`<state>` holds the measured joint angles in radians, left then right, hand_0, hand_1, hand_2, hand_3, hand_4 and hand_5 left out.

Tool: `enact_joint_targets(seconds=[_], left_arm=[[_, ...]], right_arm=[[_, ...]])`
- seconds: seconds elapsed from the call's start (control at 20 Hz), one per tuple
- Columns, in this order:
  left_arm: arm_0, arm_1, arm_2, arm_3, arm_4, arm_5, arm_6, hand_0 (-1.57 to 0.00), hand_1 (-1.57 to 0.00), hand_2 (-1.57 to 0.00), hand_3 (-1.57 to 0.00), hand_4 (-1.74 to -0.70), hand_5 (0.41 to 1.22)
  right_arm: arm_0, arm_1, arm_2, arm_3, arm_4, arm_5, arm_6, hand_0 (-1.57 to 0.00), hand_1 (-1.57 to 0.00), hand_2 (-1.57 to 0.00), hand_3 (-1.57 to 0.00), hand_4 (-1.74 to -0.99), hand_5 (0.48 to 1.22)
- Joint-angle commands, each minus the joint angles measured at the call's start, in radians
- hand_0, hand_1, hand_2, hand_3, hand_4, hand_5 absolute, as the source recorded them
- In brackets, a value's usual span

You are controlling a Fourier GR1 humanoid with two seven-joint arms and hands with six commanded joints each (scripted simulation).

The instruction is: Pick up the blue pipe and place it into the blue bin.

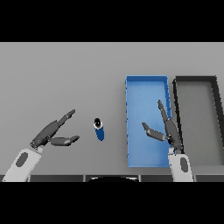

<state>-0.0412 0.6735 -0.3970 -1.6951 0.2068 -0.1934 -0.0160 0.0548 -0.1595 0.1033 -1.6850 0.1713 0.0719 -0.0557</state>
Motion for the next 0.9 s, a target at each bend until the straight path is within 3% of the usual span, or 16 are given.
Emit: enact_joint_targets(seconds=[0.0,0.1,0.4,0.6,0.85], left_arm=[[0.010,0.004,-0.016,-0.011,-0.003,-0.012,0.022,0.00,0.00,0.00,0.00,-1.03,0.496],[0.006,-0.015,-0.054,-0.038,-0.019,-0.014,0.057,0.00,0.00,0.00,0.00,-1.06,0.474],[-0.031,-0.113,-0.140,-0.006,-0.098,-0.015,0.027,0.00,0.00,0.00,0.00,-1.14,0.479],[-0.079,-0.213,-0.165,0.087,-0.134,0.010,0.004,0.00,0.00,0.00,0.00,-1.14,0.488],[-0.120,-0.328,-0.168,0.214,-0.139,0.037,-0.001,0.00,0.00,0.00,0.00,-1.14,0.495]], right_arm=[[-0.007,-0.011,-0.012,-0.005,-0.009,0.002,0.007,0.00,0.00,0.00,0.00,-1.229,0.576],[-0.001,-0.005,-0.002,-0.011,-0.002,0.001,0.007,0.00,0.00,0.00,0.00,-1.223,0.572],[0.006,-0.008,-0.003,-0.002,0.000,0.006,0.005,0.00,0.00,0.00,0.00,-1.209,0.567],[-0.005,0.003,-0.006,0.009,-0.010,0.006,0.021,0.00,0.00,0.00,0.00,-1.207,0.555],[0.015,-0.005,-0.017,0.006,-0.017,0.007,-0.017,0.00,0.00,0.00,0.00,-1.200,0.549]])
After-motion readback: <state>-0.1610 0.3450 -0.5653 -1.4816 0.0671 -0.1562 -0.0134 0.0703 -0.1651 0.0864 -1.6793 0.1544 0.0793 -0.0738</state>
